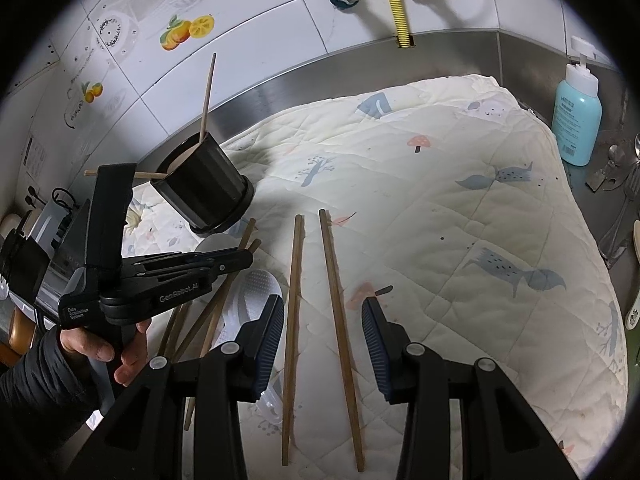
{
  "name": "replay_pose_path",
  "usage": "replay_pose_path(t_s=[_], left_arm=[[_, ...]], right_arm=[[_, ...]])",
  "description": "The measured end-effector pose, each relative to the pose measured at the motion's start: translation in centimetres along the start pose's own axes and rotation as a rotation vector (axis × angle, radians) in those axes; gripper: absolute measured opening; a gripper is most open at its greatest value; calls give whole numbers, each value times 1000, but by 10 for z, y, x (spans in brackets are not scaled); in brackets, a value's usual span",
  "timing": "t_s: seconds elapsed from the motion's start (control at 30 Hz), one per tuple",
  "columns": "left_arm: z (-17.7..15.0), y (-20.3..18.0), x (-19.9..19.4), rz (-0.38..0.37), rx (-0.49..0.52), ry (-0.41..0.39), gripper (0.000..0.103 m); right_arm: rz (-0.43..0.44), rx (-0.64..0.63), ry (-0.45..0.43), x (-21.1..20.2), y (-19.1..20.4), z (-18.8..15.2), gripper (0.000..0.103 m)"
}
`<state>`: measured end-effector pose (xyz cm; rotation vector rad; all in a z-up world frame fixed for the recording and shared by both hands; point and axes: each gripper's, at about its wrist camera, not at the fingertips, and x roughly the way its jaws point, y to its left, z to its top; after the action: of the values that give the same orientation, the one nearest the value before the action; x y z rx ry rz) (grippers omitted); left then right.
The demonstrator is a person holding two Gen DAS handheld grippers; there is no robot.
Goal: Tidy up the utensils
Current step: 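Grasp another wooden chopstick with the left tool while the right tool approaches one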
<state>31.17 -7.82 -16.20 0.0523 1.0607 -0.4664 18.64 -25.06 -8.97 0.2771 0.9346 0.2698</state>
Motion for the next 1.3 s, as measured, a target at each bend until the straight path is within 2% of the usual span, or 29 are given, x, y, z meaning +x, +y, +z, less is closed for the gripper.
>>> replay_pose_path(t_s=[0.33,0.6,0.73,1.0,1.3], left_arm=[[-2,0,-23,-24,-6,-69,8],[-1,7,-53,-45,-31,-131,8],[-2,9,-69,-58,-36,-156,8],[-2,12,-97,-78,-27,-200,7],[-2,20,-114,-83,-40,-227,7]], right_arm=[[-1,-13,10,8,1,4,45],[-33,-44,51,31,5,13,44],[-48,-63,82,47,7,20,33],[-64,-140,120,72,17,32,21],[-108,-209,159,90,18,41,20]])
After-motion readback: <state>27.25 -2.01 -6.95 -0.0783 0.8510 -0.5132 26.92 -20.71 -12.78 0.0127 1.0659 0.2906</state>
